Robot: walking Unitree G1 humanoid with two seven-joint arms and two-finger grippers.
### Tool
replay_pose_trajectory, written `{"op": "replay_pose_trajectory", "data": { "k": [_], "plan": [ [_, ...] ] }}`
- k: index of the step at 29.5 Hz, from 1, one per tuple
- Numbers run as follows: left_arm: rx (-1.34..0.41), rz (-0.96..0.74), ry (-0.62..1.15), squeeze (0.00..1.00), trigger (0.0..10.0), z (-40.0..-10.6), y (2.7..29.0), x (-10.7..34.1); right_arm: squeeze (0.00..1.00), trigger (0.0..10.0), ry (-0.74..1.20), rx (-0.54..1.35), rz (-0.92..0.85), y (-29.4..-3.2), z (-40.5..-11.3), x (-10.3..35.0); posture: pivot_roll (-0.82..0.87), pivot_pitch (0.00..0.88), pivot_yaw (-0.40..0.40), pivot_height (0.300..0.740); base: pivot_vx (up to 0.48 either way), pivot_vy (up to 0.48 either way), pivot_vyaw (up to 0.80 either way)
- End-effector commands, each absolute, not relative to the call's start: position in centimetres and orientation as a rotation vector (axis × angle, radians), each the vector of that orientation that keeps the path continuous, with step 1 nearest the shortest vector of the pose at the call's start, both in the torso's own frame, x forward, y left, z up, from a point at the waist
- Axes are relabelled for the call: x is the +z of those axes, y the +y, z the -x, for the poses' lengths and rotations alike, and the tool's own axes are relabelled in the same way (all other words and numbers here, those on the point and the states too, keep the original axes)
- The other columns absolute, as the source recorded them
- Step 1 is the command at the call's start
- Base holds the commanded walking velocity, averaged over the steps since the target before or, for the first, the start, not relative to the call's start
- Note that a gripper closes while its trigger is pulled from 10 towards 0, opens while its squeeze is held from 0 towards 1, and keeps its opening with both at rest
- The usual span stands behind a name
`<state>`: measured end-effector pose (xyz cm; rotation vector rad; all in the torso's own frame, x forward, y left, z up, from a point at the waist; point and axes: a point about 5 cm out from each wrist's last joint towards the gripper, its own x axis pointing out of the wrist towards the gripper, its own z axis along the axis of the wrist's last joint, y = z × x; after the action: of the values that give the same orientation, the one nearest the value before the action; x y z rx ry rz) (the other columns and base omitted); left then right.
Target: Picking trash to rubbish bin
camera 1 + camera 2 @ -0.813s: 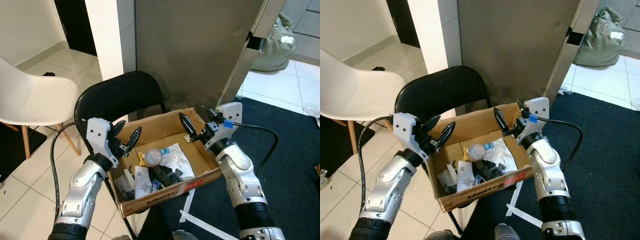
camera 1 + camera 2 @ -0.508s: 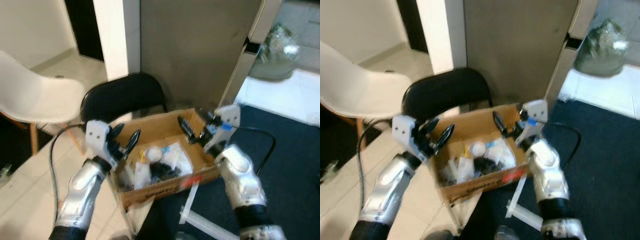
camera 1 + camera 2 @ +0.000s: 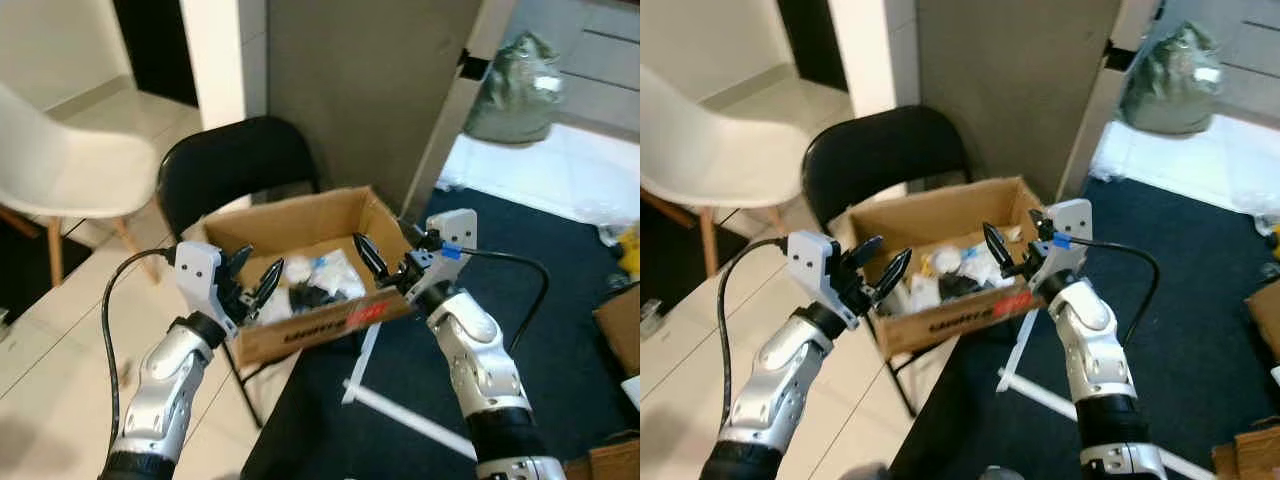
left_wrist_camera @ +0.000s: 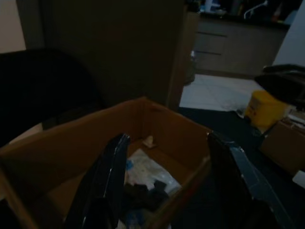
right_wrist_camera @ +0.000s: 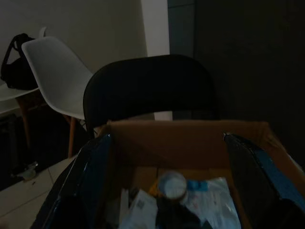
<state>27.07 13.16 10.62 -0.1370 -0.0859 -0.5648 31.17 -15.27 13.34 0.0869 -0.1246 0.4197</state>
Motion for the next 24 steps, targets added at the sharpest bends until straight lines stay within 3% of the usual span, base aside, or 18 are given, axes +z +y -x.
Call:
{"op": "replay_pose_trajectory", "data": {
  "k": [1, 24],
  "plan": [
    [-0.581, 0.124, -0.075, 0.00, 10.0, -27.04, 12.85, 10.39, 0.00, 10.0, -0.115, 0.405, -0.097, -15.72, -31.12, 13.17, 0.02, 0.000, -0.034, 0.740, -0.356, 0.000, 0.00],
    [-0.584, 0.124, -0.079, 0.00, 10.0, -27.10, 12.84, 10.46, 0.00, 10.0, -0.108, 0.409, -0.094, -15.69, -31.16, 13.19, 0.01, 0.000, -0.035, 0.740, -0.361, 0.000, 0.00]
  ]
}}
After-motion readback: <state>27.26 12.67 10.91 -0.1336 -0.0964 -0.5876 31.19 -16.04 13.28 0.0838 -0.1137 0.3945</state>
